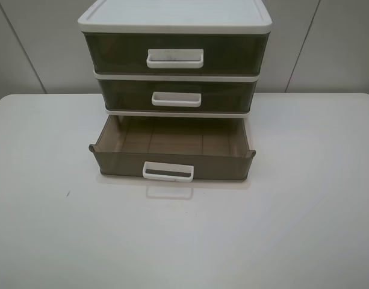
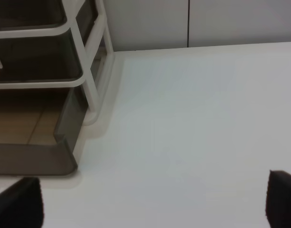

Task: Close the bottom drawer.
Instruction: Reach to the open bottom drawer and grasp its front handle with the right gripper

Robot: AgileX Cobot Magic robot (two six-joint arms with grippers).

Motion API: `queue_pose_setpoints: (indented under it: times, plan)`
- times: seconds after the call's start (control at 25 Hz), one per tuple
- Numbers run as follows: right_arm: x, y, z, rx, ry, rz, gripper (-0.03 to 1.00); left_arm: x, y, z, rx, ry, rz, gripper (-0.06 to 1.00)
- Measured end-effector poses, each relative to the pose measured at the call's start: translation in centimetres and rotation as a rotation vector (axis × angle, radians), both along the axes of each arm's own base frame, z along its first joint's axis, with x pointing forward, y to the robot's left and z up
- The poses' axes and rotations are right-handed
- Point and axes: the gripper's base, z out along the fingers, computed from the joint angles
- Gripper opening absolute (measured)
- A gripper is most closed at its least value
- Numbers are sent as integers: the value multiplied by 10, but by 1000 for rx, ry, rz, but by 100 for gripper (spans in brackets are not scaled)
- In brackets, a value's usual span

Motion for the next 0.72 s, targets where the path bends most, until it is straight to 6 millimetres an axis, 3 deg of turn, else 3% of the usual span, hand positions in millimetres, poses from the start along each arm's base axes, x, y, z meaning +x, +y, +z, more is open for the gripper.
queue_pose_setpoints:
  times: [0.32,0.52,0.72]
  plan:
    - [4,-1,0,-7,21,22,82,0,0,0,0,0,0,72]
    - [30,-1,-1,-12,186,19,82,0,0,0,0,0,0,72]
    - [72,-1,8,-11,309,18,82,0,0,0,0,0,0,72]
